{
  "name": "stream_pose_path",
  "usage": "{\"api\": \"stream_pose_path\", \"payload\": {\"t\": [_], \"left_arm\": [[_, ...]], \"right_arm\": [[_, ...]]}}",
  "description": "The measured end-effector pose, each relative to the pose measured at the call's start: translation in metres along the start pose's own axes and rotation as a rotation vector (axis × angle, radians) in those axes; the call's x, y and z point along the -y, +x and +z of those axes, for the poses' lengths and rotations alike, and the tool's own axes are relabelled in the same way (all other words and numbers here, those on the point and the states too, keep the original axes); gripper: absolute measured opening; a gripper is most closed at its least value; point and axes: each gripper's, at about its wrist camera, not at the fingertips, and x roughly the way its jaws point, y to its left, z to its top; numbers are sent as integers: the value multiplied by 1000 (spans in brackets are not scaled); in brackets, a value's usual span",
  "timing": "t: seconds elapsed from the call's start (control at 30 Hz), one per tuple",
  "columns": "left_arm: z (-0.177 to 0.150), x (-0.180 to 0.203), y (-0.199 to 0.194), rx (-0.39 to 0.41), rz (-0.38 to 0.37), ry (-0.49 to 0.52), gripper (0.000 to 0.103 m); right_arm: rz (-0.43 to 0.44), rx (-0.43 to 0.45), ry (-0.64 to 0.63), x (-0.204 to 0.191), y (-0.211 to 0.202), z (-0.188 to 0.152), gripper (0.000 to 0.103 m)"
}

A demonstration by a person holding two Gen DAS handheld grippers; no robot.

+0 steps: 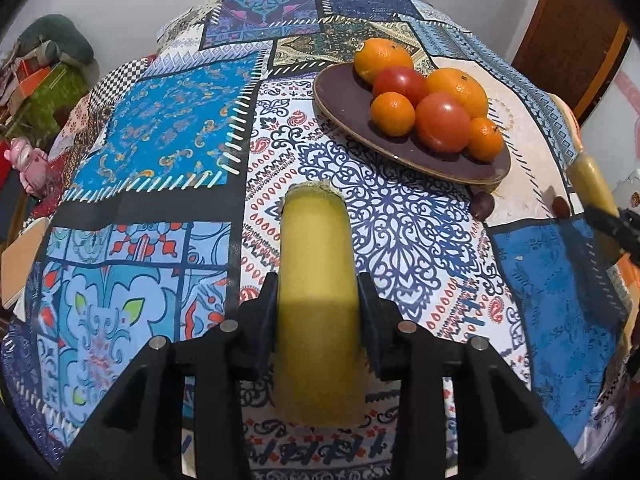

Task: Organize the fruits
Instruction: 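Carry both corn cylinders toward the plate, lifting them above the fruit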

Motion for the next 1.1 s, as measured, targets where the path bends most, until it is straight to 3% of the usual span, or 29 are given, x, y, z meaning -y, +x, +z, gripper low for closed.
{"api": "stream_pose_path", "payload": {"t": [0.23,0.5,0.7,0.77,0.87,0.97,1.1], "left_arm": [[5,0,-7,14,6,0,37],[32,8,-44,129,7,24,36],[51,15,-54,154,1,49,32],[52,16,-56,156,2,64,0],[57,13,-63,147,-24,65,0],[58,12,-66,144,1,80,1],[48,2,-62,121,6,81,8]], "right_arm": [[-4,31,-5,1,-8,13,35],[9,90,-28,-9,-17,39,35],[28,123,-63,-25,-17,58,35],[37,128,-78,-30,-15,61,35],[49,128,-92,-37,-12,63,35],[62,124,-93,-41,-9,62,35],[73,112,-90,-42,-6,59,35]]}}
